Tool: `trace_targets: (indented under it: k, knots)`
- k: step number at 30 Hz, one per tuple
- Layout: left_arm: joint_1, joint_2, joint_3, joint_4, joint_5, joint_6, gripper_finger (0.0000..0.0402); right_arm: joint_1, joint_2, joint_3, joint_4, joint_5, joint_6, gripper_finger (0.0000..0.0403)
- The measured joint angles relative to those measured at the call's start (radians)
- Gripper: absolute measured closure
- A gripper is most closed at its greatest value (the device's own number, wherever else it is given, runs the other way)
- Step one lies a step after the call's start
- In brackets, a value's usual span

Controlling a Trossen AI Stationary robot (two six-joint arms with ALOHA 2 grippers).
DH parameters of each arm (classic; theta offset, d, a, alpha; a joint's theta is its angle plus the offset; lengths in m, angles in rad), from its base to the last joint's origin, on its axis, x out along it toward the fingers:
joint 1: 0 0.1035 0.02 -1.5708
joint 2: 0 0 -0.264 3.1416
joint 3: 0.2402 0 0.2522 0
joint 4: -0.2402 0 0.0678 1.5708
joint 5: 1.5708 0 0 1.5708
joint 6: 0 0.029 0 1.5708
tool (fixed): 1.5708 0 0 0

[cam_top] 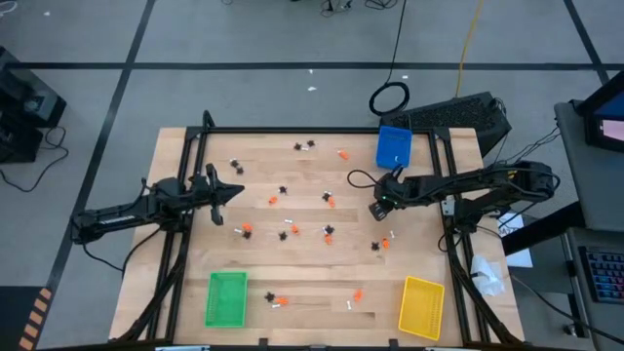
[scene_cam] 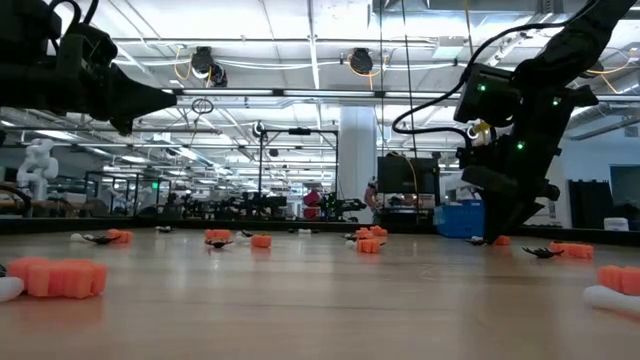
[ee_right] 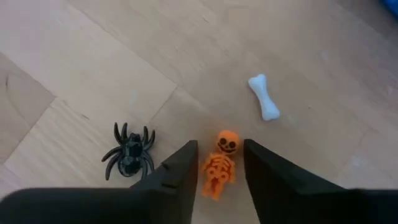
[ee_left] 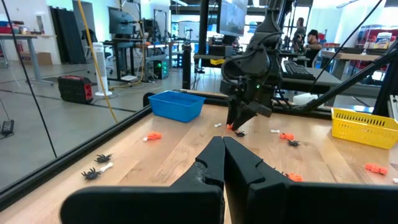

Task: Sort Halloween decoration
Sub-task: Put the orange toy skeleton into the blue bin

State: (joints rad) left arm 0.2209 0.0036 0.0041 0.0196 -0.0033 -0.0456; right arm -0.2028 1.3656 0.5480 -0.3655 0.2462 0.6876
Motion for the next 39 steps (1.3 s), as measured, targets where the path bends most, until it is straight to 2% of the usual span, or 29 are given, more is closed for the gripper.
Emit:
trace_targets:
  k: [9,19,24,29,34,39]
  knots:
    - [0.000,0.000,0.000,0.000,0.000,0.000,0.0402,0.001,-0.035,-0.002,-0.009,-0.034,-0.023,0.0372]
    - [0.000,0.000,0.000,0.000,0.000,0.000,0.0402,0.002,-0.042,0.124,-0.103,-0.043,-0.087,0.0376]
    - [0.000,0.000,0.000,0.000,0.000,0.000,0.0402,-0.026,-0.043,0.223,-0.158,-0.007,-0.111,0.0379]
    - [0.000,0.000,0.000,0.000,0.000,0.000,0.0402,-0.133,-0.043,0.335,-0.238,0.041,-0.160,0.0379]
    - [0.000,0.000,0.000,0.000,0.000,0.000,0.0402,-0.307,-0.043,0.419,-0.267,0.042,-0.227,0.0379]
    - [0.000,0.000,0.000,0.000,0.000,0.000,0.0402,-0.502,-0.001,0.438,-0.270,0.011,-0.268,0.0379]
